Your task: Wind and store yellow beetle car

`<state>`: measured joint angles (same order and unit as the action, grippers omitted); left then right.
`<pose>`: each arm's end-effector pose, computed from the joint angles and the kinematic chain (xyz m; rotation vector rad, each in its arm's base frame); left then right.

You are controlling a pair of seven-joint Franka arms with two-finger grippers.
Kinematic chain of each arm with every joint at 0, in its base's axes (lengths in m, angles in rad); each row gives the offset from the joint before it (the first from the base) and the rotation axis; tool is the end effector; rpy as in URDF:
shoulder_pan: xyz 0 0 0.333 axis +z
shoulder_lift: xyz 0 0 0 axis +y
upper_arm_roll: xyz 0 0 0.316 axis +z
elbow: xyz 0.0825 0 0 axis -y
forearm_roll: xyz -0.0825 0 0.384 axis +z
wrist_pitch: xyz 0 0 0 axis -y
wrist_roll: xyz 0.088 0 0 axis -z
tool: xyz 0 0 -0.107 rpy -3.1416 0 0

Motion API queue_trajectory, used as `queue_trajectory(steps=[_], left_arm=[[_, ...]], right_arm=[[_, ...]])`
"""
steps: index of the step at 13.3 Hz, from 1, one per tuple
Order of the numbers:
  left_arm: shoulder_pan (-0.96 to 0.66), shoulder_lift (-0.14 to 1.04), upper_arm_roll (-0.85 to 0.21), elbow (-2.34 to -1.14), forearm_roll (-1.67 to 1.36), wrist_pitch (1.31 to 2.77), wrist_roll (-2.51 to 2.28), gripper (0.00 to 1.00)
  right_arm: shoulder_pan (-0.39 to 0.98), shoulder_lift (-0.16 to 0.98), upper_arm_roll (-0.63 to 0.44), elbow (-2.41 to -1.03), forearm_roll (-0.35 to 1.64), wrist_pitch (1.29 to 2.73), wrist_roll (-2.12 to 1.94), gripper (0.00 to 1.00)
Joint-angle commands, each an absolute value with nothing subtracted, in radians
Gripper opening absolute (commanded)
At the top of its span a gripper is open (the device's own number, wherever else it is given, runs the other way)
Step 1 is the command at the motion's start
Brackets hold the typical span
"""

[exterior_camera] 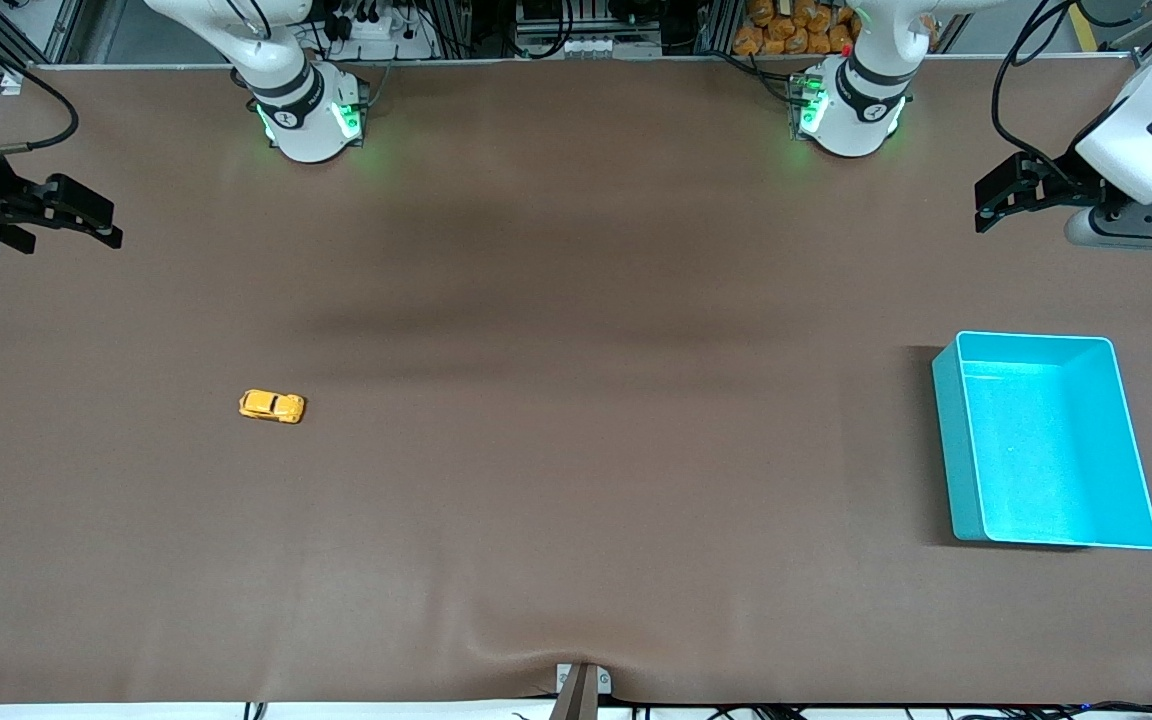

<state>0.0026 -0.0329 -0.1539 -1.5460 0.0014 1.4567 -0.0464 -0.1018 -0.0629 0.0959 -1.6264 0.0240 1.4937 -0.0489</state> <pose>0.5263 -0.0816 0.6440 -3.1241 0.1635 0.0874 0.5263 0.0013 0.6258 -3.1191 -0.0680 0.1086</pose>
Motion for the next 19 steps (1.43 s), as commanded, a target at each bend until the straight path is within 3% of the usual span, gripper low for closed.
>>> queue_trajectory(steps=[1,8,10,16,19], left_arm=[[0.008,-0.052,-0.155,-1.545,-0.014,1.442,-0.058,1.00],[0.008,-0.051,-0.156,-1.545,-0.014,1.442,-0.058,1.00],[0.008,-0.051,-0.155,-1.545,-0.015,1.442,-0.058,1.00],[0.008,-0.049,-0.155,-1.545,-0.015,1.442,-0.060,1.00],[0.008,-0.049,-0.155,-1.545,-0.015,1.443,-0.060,1.00]], right_arm=[[-0.120,-0.052,0.107,-1.611,0.049,1.485,-0.049,1.00],[-0.120,-0.032,0.107,-1.617,0.051,1.488,-0.051,1.00],[-0.126,-0.029,0.106,-1.673,0.087,1.523,-0.086,1.00],[-0.036,-0.015,0.109,-2.026,0.089,1.961,-0.283,1.00],[0.015,0.079,0.109,-2.054,0.060,2.060,-0.400,1.00]])
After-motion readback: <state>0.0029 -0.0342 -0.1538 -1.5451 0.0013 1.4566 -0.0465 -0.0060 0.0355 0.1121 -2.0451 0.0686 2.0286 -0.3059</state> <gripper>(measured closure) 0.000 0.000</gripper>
